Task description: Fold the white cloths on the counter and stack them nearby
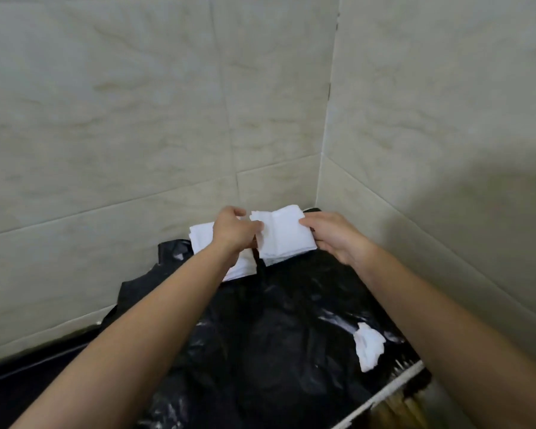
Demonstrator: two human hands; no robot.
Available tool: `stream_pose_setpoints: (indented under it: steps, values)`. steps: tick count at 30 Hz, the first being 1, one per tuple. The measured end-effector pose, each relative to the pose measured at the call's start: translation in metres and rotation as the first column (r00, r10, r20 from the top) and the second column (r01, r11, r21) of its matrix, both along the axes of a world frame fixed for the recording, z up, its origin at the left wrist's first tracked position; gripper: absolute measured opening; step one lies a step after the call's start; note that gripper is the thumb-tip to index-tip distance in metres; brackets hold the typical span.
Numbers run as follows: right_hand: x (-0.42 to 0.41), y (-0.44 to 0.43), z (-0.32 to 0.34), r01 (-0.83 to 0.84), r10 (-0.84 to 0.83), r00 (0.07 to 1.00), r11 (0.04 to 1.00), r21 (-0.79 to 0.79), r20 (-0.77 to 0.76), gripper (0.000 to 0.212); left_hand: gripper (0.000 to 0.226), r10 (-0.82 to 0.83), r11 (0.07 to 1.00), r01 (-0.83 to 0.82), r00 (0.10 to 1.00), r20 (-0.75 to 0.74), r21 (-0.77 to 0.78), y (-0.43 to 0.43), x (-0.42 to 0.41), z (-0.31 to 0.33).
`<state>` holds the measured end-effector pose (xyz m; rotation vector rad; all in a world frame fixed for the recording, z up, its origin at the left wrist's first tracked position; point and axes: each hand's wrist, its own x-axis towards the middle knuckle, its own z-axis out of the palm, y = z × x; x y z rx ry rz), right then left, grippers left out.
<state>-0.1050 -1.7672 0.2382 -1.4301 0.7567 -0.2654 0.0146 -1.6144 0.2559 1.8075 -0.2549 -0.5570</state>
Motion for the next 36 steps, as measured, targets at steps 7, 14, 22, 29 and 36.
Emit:
stream_pose_setpoints:
  steps: [7,14,22,29,36]
  values:
    - [0.047,-0.052,-0.043,-0.08,0.077,0.996,0.994,-0.071,-0.042,0.018,0.043,0.0,0.961,-0.051,0.983,0.186,0.271,-0.041,0.028,-0.024]
    - [0.066,-0.067,-0.069,-0.108,0.096,0.992,0.98,-0.168,-0.081,0.036,0.028,-0.131,0.859,-0.086,0.916,0.379,0.504,-0.054,0.037,-0.043]
    - [0.056,-0.068,-0.075,-0.187,0.117,0.982,0.704,-0.685,-0.148,0.044,0.025,-0.283,0.8,-0.14,0.77,0.572,0.584,-0.046,0.021,-0.047]
    - [0.043,-0.064,-0.088,-0.463,0.181,0.88,0.12,-0.878,-0.439,0.056,0.032,-0.757,0.529,-0.231,0.307,0.577,0.817,-0.022,0.008,-0.076]
    - [0.042,-0.056,-0.087,-0.519,0.145,0.854,0.182,-0.835,-0.5,0.058,0.054,-0.803,0.461,-0.265,0.281,0.525,0.847,-0.01,0.006,-0.081]
